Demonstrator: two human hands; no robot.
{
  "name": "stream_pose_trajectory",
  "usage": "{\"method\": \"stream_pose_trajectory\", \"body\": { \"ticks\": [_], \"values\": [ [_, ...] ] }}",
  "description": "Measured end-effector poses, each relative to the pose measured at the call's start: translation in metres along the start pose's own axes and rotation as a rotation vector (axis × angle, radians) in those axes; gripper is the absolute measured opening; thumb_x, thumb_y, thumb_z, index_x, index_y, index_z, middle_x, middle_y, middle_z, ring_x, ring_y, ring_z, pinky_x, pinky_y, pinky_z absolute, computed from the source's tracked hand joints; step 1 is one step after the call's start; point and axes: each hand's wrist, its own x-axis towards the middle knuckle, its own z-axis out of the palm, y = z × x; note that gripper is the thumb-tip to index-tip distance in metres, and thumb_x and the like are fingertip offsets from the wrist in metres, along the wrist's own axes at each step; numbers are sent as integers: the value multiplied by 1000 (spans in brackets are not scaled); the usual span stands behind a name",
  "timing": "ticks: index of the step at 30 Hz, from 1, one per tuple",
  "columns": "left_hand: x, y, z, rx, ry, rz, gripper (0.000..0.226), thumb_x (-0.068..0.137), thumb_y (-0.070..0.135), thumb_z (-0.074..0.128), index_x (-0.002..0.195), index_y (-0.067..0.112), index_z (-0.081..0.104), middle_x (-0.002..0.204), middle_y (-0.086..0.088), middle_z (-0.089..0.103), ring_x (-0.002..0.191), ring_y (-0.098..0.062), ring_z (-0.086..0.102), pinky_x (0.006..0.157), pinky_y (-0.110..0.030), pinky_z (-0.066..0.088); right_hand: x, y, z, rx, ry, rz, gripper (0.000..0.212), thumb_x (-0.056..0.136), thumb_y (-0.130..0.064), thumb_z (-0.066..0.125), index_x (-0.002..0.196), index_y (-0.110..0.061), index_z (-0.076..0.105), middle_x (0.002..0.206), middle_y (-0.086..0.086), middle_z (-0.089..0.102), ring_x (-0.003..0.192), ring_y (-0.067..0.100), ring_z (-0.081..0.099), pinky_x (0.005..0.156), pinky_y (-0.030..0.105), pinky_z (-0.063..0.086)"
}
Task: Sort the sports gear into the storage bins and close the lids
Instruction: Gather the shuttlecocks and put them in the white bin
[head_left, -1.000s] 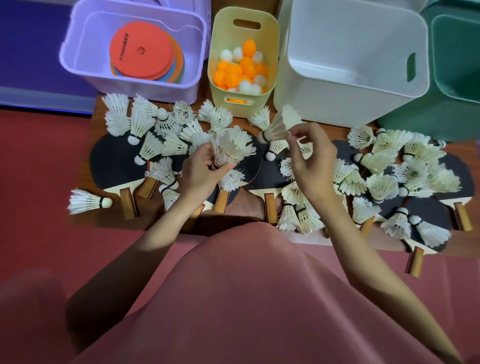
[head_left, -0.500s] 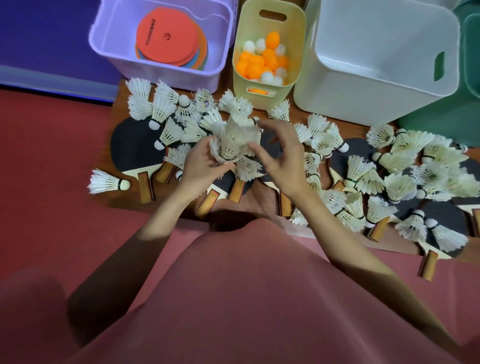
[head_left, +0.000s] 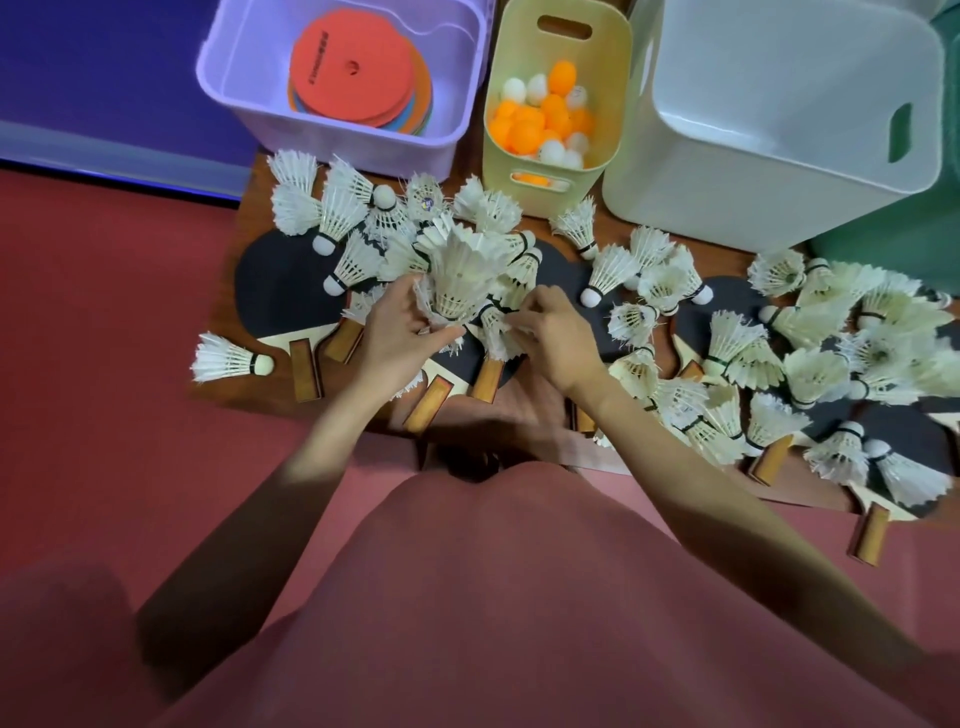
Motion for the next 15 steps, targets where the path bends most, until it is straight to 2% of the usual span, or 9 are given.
{"method": "stream_pose_trajectory", "body": {
  "ticks": [2,4,7,10,13,15],
  "values": [
    [2,3,3,26,-11,28,53,73,-3,78,116,14,52,103,5,64,85,11,63,76,-11,50,0,1,-5,-10,70,11,8,83,-13,68,87,-7,72,85,11,56,82,32,54,50,39,49],
    [5,7,6,46,-20,62,52,73,-2,79,113,18,52,102,5,64,86,11,63,76,-12,51,-4,3,-17,31,143,57,13,88,-17,64,85,-6,70,85,10,56,82,29,54,56,37,48],
    [9,15,13,88,-33,107,54,72,2,80,117,15,54,104,6,64,90,6,63,82,-16,52,-17,7,-48,194,289,164,17,93,-18,57,89,-4,67,83,9,58,76,22,54,67,30,42],
    [15,26,23,155,-64,188,58,71,4,81,123,9,55,105,5,63,96,-7,63,87,-25,53,-25,12,-80,400,475,346,15,94,-18,56,89,-8,65,82,0,61,74,15,55,67,25,43],
    [23,38,35,171,-105,241,60,71,0,80,124,5,54,105,6,63,93,5,62,86,-23,54,-26,20,-104,550,601,427,11,92,-13,56,83,-14,62,72,-11,57,67,5,51,64,21,41],
    [30,46,44,182,-129,279,62,70,0,81,125,5,54,105,7,64,93,11,61,85,-18,52,-25,25,-118,593,662,435,12,91,-13,55,80,-15,60,69,-12,55,66,6,50,63,23,41]
  ]
}}
